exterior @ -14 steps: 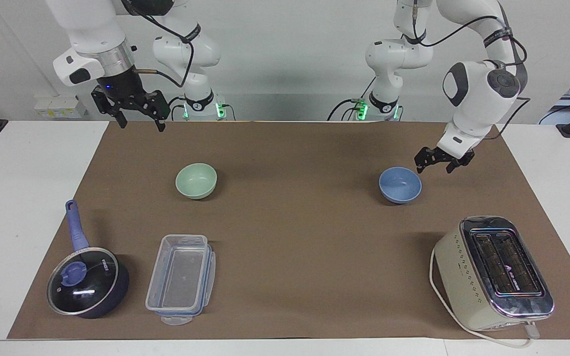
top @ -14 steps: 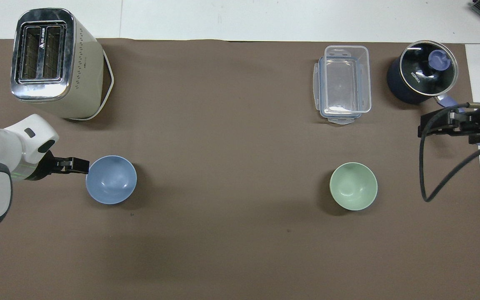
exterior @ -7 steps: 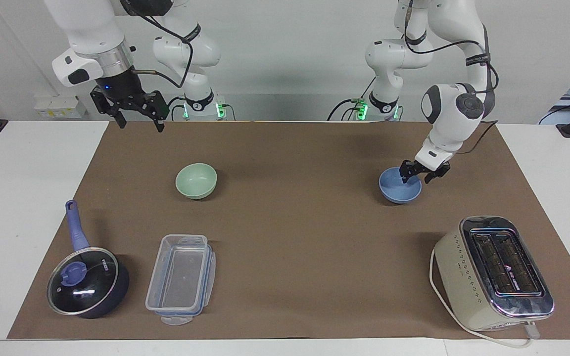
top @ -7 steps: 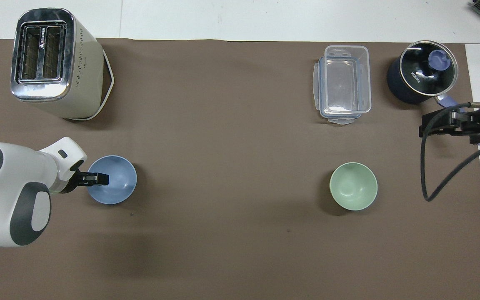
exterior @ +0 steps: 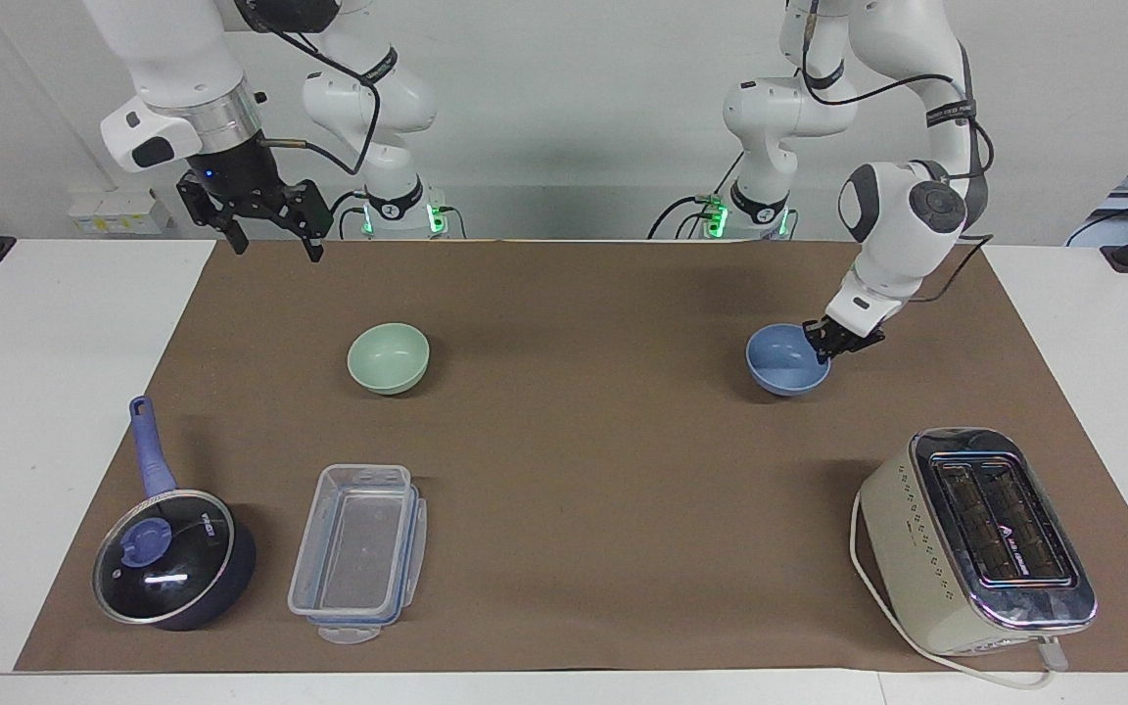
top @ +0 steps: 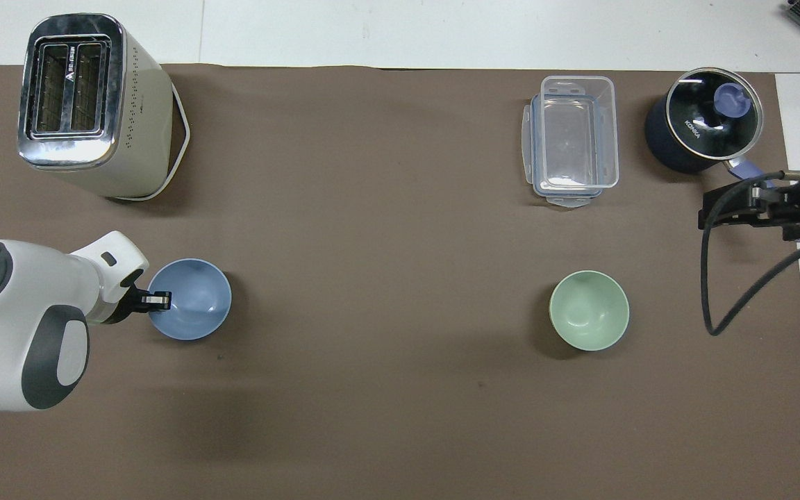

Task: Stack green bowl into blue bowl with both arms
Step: 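Close the left gripper on the blue bowl rim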

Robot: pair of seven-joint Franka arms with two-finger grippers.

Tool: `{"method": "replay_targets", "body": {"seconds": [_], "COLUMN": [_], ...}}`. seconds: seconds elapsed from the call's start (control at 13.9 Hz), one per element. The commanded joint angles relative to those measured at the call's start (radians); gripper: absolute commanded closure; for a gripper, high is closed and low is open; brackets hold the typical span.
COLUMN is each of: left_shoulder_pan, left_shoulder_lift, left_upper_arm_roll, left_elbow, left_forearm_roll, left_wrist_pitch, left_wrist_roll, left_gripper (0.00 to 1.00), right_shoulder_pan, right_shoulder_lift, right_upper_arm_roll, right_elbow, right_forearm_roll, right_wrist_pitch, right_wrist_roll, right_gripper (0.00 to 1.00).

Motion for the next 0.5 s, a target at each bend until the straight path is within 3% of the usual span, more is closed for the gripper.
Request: {"method": "replay_targets", "body": {"seconds": [0.0, 0.14, 0.43], "left_shoulder_pan": [-0.011, -0.016, -0.141], "left_shoulder_lift": [-0.027, -0.027, -0.029], "left_upper_arm_roll": [0.006, 0.003, -0.015], "left_elbow": [0.108, 0.176, 0.179], "left_forearm_roll": [-0.014, -0.013, -0.023], "left_wrist_pitch": [-0.146, -0.232, -0.214], "left_wrist_roll": [-0.001, -0.031, -0.209], "left_gripper": [1.0, 1.0, 1.0], "right_shoulder_pan": [-0.023, -0.035, -0.04], "right_shoulder_lift": [-0.011, -0.011, -0.023], "right_upper_arm_roll": [0.005, 0.005, 0.003], "right_elbow": [-0.013, -0.015, -0.038], "right_forearm_roll": [-0.002, -0.002, -0.002], "right_wrist_pitch": [-0.007, -0.007, -0.007], "right_wrist_roll": [0.005, 0.005, 0.005], "right_gripper": [0.0, 0.0, 0.0]}}
